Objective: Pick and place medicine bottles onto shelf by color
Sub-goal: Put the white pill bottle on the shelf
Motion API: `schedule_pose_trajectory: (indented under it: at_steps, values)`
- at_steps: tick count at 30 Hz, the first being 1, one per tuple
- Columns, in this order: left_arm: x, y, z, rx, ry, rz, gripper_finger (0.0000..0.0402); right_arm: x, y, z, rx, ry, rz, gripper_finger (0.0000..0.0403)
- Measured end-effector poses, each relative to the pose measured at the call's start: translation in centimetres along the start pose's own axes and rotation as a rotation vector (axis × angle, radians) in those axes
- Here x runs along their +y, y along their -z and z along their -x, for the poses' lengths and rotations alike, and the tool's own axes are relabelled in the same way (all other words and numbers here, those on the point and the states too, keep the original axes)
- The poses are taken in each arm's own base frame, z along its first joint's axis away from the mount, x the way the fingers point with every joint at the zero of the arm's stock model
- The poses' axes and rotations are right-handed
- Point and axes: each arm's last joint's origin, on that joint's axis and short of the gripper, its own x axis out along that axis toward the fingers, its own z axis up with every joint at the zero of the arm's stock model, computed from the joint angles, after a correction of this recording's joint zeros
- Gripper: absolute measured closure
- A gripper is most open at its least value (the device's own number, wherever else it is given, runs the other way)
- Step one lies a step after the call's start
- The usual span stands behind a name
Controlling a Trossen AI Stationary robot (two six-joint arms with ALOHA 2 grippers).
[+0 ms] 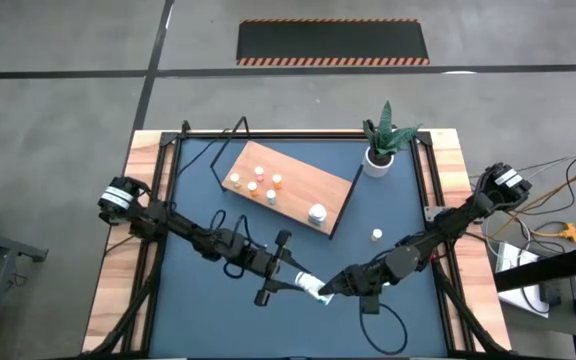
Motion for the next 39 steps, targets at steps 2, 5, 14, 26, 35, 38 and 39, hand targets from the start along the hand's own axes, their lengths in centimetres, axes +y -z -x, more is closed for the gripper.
schedule_pose_trajectory:
  at_steps: [2, 5, 14, 26, 35, 38, 39]
  values:
    - [0.0, 0.0, 0.0, 0.000, -0.001, 0.000, 0.0250, 0.0, 0.0, 0.0, 0.008, -0.002, -0.002, 0.0182]
    - [0.0, 0.0, 0.0, 0.000, -0.004, 0.001, 0.0250, 0.0, 0.0, 0.0, 0.020, -0.002, -0.002, 0.0166]
    - [0.0, 0.0, 0.0, 0.003, -0.008, 0.002, 0.0250, 0.1, 0.2, 0.0, 0.068, -0.009, -0.004, 0.0144]
    - [-0.5, -0.5, 1.6, 0.092, 0.004, 0.011, 0.0250, 0.1, 0.5, 0.1, 0.155, -0.014, -0.024, 0.0137]
    - [-1.9, -3.9, 4.5, 0.592, -0.189, 0.179, 0.0250, -0.1, 1.0, 0.4, 0.346, -0.008, -0.072, 0.0147]
    - [-1.8, -4.5, 5.7, 0.782, -0.330, 0.296, 0.0250, -0.1, 1.1, 0.4, 0.384, -0.008, -0.096, 0.0150]
    - [-1.7, -4.4, 5.9, 0.840, -0.362, 0.334, 0.0250, -0.1, 1.1, 0.4, 0.384, -0.006, -0.117, 0.0151]
